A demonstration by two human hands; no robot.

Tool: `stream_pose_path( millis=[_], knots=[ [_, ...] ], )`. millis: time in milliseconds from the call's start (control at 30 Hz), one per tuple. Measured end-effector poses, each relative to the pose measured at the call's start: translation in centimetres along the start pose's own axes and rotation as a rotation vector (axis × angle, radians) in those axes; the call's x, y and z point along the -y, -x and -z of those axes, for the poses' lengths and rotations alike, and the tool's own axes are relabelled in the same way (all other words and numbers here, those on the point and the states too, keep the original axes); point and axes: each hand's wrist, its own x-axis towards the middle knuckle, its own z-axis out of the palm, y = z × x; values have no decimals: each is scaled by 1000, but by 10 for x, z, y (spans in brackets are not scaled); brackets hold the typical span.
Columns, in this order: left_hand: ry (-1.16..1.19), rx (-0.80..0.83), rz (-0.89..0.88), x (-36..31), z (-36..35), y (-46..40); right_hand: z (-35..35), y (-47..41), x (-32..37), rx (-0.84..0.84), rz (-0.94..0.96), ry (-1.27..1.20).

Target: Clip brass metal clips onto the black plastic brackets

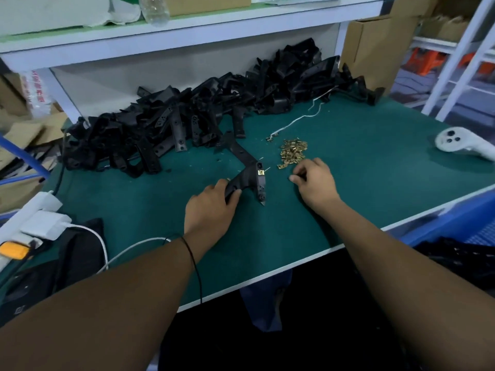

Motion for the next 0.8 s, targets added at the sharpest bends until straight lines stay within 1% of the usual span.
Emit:
stream_pose_path(
  millis=[133, 200, 400, 533, 633, 767, 800],
  knots=[
    [8, -4, -5, 3, -5, -1, 3, 6, 8, 46, 27, 31],
    [10, -10, -8, 3, -5, -1, 5, 6, 12, 87, 20, 91],
    [23, -4, 11, 2, -3, 0, 9, 2, 42, 272, -49, 378],
    [0, 7, 7, 1, -1, 0, 13, -4, 55, 459, -38, 542],
    [4, 31, 9, 1, 1, -1, 24, -9, 55, 576, -53, 543],
    [70, 37, 20, 2, 3, 0, 26, -11, 49, 540, -20, 481],
    [88, 27, 15, 2, 3, 0, 25, -12, 44, 512, -23, 397]
  ],
)
